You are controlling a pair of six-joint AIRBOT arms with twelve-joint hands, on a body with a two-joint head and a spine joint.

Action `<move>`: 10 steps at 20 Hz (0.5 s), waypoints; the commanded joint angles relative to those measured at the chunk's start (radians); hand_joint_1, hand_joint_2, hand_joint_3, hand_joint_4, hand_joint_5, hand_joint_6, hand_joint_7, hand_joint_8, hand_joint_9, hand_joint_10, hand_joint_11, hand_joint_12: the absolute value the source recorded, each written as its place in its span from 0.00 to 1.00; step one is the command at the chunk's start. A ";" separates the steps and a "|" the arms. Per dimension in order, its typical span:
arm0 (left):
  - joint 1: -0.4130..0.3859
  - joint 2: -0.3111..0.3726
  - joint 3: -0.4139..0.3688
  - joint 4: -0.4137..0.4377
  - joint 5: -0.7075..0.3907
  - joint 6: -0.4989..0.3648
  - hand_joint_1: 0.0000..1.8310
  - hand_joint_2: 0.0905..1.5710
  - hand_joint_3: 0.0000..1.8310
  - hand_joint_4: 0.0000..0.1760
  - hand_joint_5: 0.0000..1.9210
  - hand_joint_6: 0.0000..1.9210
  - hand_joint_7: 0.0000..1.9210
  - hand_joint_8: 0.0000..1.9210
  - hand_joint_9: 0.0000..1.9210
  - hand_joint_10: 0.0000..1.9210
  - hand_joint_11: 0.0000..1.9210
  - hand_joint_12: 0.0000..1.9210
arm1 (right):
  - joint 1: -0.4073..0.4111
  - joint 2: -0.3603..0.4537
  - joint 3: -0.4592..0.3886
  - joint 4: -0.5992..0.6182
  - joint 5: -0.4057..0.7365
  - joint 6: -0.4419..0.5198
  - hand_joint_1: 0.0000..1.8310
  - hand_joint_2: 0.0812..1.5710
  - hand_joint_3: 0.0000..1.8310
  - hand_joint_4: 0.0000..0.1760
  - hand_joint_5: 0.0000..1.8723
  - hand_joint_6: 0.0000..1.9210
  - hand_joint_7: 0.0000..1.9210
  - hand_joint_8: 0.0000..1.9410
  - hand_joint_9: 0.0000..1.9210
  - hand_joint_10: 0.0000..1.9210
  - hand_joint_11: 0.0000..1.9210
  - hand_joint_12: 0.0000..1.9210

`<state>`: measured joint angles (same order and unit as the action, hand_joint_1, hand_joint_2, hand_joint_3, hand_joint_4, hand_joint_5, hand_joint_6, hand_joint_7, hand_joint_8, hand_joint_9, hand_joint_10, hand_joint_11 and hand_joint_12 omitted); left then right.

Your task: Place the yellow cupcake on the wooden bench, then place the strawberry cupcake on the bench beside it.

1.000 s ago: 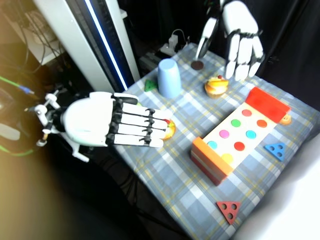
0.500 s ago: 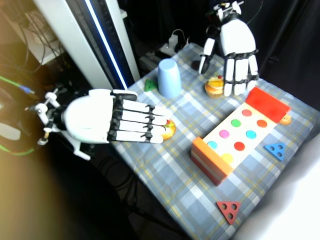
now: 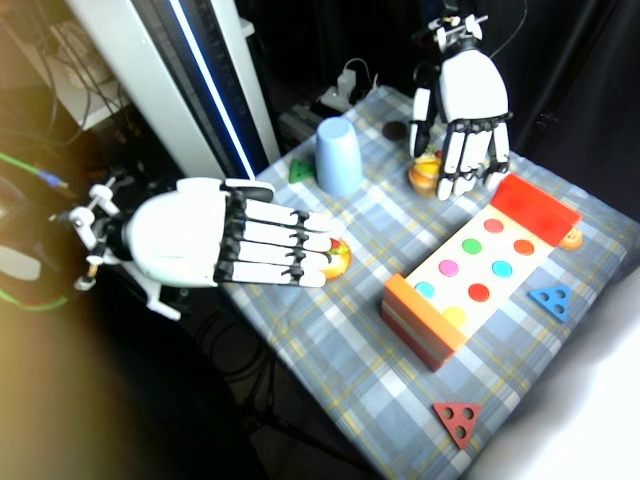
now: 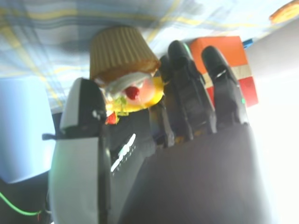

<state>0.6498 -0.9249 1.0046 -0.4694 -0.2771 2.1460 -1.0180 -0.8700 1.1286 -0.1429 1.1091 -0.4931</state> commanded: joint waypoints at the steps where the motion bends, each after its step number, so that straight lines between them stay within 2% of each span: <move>1: -0.014 -0.009 0.007 -0.004 -0.090 -0.002 0.59 0.67 0.00 0.30 0.40 0.00 0.45 0.02 0.44 0.02 0.07 0.36 | 0.010 0.000 -0.001 0.032 0.125 0.010 0.13 0.87 0.00 0.00 0.30 0.00 0.30 0.00 0.28 0.00 0.24 0.11; 2: -0.013 -0.016 0.013 -0.024 -0.098 -0.002 0.66 0.69 0.00 0.00 0.47 0.35 0.50 0.48 0.50 0.03 0.09 0.40 | 0.010 0.000 -0.001 0.033 0.125 0.010 0.13 0.87 0.00 0.00 0.30 0.00 0.31 0.00 0.28 0.00 0.24 0.11; 3: -0.010 -0.018 0.015 -0.040 -0.111 -0.002 0.66 0.72 0.00 0.00 0.46 0.47 0.48 0.64 0.51 0.02 0.08 0.40 | 0.010 0.000 -0.001 0.033 0.125 0.011 0.12 0.88 0.00 0.00 0.31 0.00 0.31 0.00 0.28 0.00 0.24 0.11; 4: -0.006 -0.019 0.015 -0.063 -0.142 -0.002 0.66 0.73 0.00 0.00 0.45 0.51 0.47 0.68 0.51 0.02 0.07 0.41 | 0.010 0.000 -0.001 0.034 0.125 0.011 0.12 0.88 0.00 0.00 0.31 0.00 0.31 0.00 0.28 0.00 0.24 0.11; 6: -0.004 -0.007 0.003 -0.049 -0.203 -0.047 0.68 0.69 0.00 0.00 0.55 0.34 0.49 0.65 0.55 0.04 0.10 0.46 | 0.010 0.001 -0.001 0.036 0.126 0.014 0.10 0.88 0.00 0.00 0.31 0.00 0.32 0.00 0.30 0.00 0.26 0.11; 7: -0.004 0.008 -0.008 -0.032 -0.226 -0.072 0.67 0.70 0.00 0.00 0.51 0.42 0.48 0.65 0.54 0.04 0.07 0.48 | 0.010 0.001 -0.001 0.037 0.126 0.015 0.11 0.88 0.00 0.00 0.32 0.00 0.32 0.00 0.30 0.00 0.26 0.11; 8: -0.006 0.028 -0.022 -0.007 -0.255 -0.108 0.68 0.71 0.00 0.00 0.50 0.43 0.48 0.66 0.55 0.04 0.06 0.48 | 0.010 0.001 -0.001 0.038 0.126 0.015 0.11 0.88 0.00 0.00 0.31 0.00 0.32 0.00 0.30 0.00 0.26 0.11; 10: -0.016 0.069 -0.046 0.059 -0.312 -0.206 0.69 0.69 0.00 0.00 0.51 0.41 0.54 0.57 0.55 0.04 0.05 0.47 | 0.010 0.001 -0.001 0.040 0.126 0.015 0.10 0.88 0.00 0.00 0.31 0.00 0.32 0.00 0.30 0.00 0.26 0.11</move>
<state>0.6426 -0.8478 0.9543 -0.4015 -0.4492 1.9156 -1.0180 -0.8700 1.1286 -0.1333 1.1091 -0.4870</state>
